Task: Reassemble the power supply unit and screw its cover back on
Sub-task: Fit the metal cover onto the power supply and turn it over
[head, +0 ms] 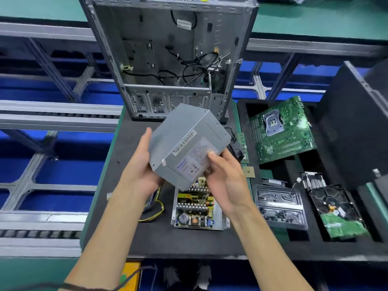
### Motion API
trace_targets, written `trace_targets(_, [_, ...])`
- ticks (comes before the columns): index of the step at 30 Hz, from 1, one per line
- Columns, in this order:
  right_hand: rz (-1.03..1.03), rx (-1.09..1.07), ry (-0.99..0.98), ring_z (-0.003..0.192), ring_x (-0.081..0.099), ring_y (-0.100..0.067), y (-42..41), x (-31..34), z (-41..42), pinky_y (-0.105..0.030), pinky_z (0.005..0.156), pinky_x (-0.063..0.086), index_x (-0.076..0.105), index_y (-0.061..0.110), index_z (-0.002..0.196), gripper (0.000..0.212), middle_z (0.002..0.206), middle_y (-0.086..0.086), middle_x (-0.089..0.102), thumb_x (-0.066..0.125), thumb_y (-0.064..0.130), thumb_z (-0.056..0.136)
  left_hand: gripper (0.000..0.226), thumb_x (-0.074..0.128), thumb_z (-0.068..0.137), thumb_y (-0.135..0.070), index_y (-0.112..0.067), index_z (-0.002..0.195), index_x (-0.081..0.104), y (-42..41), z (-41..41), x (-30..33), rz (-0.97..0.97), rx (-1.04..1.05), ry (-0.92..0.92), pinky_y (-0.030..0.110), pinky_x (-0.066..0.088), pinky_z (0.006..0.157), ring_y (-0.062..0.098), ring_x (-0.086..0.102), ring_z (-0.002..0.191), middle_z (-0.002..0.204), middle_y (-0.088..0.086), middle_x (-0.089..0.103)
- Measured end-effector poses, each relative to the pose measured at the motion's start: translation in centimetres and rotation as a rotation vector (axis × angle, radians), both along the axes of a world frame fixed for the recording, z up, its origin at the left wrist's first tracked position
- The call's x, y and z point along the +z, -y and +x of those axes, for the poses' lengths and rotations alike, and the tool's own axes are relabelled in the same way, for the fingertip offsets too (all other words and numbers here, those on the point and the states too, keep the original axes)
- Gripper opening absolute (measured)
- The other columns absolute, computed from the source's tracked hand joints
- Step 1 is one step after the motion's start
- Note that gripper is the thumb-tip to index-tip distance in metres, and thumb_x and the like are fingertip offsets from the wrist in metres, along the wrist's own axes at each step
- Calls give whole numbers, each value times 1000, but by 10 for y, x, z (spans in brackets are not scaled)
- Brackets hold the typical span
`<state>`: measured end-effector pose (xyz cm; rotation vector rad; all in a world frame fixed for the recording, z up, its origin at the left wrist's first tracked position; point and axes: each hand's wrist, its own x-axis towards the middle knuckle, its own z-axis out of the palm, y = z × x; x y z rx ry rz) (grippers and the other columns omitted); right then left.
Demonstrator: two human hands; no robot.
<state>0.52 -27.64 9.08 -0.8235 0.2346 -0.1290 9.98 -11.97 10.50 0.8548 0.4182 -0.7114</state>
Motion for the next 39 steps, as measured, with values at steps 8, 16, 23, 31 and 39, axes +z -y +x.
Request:
trace_targets(8, [-94, 63, 45, 99, 68, -12, 1, -3, -14, -22, 80, 53, 76, 22, 115, 30, 117, -5, 74, 62, 9, 92, 40, 40, 108, -37, -16, 136, 59, -6, -15, 2, 175, -29, -27, 45, 55, 82, 29, 69, 99, 124, 11, 69])
trace_targets(16, [-30, 83, -52, 77, 58, -14, 15, -16, -15, -22, 70, 46, 78, 13, 97, 34, 87, -4, 69, 49, 2, 84, 30, 56, 102, -40, -24, 125, 67, -11, -21, 10, 271, 174, 199, 30, 60, 61, 19, 76, 95, 114, -2, 77])
trace_targets(23, [-156, -5, -104, 80, 71, -19, 33, -13, -11, -27, 71, 57, 69, 2, 107, 42, 91, -12, 74, 42, 34, 106, 18, 54, 101, -41, -35, 105, 70, -19, -28, 21, 475, 40, 546, 32, 59, 63, 11, 73, 84, 103, -7, 77])
trace_targets(31, [-460, -16, -137, 67, 54, -14, 27, 3, -2, -26, 56, 42, 71, 17, 86, 38, 79, -1, 61, 58, 52, 92, 13, 55, 103, -30, -22, 104, 67, -9, -43, 9, 493, -98, 636, 28, 58, 67, 14, 70, 83, 103, 4, 76])
trace_targets(39, [-447, -145, -235, 68, 67, -10, 31, -11, -3, -22, 59, 52, 76, 30, 81, 30, 83, 5, 75, 56, 22, 101, 26, 52, 104, -36, -23, 99, 75, -2, -44, 6, 462, -213, 626, 22, 53, 60, 12, 70, 79, 99, 3, 77])
